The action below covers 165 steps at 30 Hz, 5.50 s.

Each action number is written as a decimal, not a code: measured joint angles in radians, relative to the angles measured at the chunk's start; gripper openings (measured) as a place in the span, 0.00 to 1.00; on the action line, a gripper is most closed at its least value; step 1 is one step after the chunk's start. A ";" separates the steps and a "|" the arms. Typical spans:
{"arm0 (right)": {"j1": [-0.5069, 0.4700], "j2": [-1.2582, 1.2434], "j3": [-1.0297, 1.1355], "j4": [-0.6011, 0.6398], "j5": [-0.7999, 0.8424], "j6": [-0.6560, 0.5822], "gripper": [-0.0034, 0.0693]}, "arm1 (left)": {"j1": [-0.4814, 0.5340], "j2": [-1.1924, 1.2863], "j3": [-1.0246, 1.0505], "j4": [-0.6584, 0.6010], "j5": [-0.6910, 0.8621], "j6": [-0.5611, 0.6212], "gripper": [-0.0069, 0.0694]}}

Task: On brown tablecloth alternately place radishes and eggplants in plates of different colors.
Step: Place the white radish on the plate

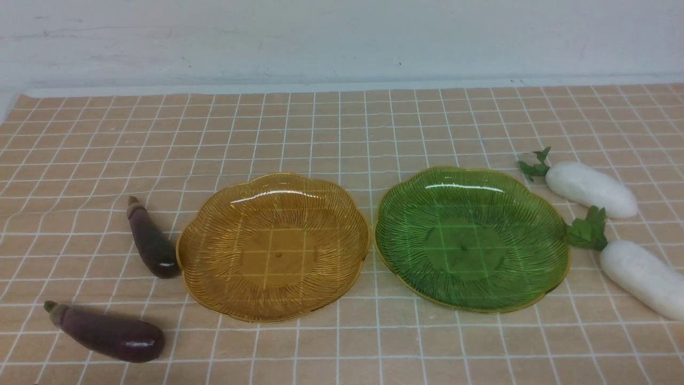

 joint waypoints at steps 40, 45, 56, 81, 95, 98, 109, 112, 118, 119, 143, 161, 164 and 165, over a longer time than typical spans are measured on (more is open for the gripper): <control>0.000 1.053 -0.838 0.238 0.478 0.057 0.17 | 0.000 0.000 0.000 0.000 0.000 0.000 0.11; 0.000 1.326 -1.009 0.103 0.544 0.065 0.49 | 0.000 0.000 0.000 0.000 0.000 0.000 0.11; 0.000 1.850 -1.263 -0.106 0.792 0.119 0.98 | 0.000 0.000 0.000 0.000 0.000 0.000 0.11; -0.002 1.657 -1.346 0.087 0.843 0.090 0.69 | 0.000 0.000 0.000 0.000 0.000 0.000 0.11; 0.227 1.831 -1.342 0.515 0.488 -0.292 0.71 | 0.000 0.000 0.000 -0.001 0.000 0.000 0.11; 0.227 1.857 -1.342 0.503 0.489 -0.290 0.91 | 0.000 0.000 0.000 -0.001 0.000 0.000 0.11; 0.156 1.885 -1.652 0.221 0.673 -0.144 0.34 | 0.000 0.000 0.000 -0.001 0.000 0.000 0.11; 0.094 1.914 -1.687 0.190 0.665 -0.129 0.13 | 0.000 0.000 0.000 -0.001 0.000 0.000 0.11; -0.046 2.028 -1.702 0.135 0.566 -0.116 0.11 | 0.000 0.000 0.000 -0.001 0.000 0.000 0.11; -0.052 2.043 -1.702 0.101 0.555 -0.126 0.19 | 0.000 0.000 0.000 -0.001 0.000 0.000 0.11; -0.055 2.222 -1.709 -0.059 0.511 -0.132 0.75 | 0.000 0.000 0.000 -0.001 0.000 0.000 0.11; -0.055 2.049 -1.977 0.182 0.852 0.035 0.72 | 0.000 0.000 0.000 -0.001 0.001 0.000 0.11; -0.055 1.970 -1.939 0.300 0.853 0.039 0.72 | 0.000 0.000 0.000 -0.001 0.001 0.000 0.11; -0.055 1.942 -1.919 0.342 0.853 0.039 0.72 | 0.000 0.000 0.000 -0.001 0.001 0.000 0.11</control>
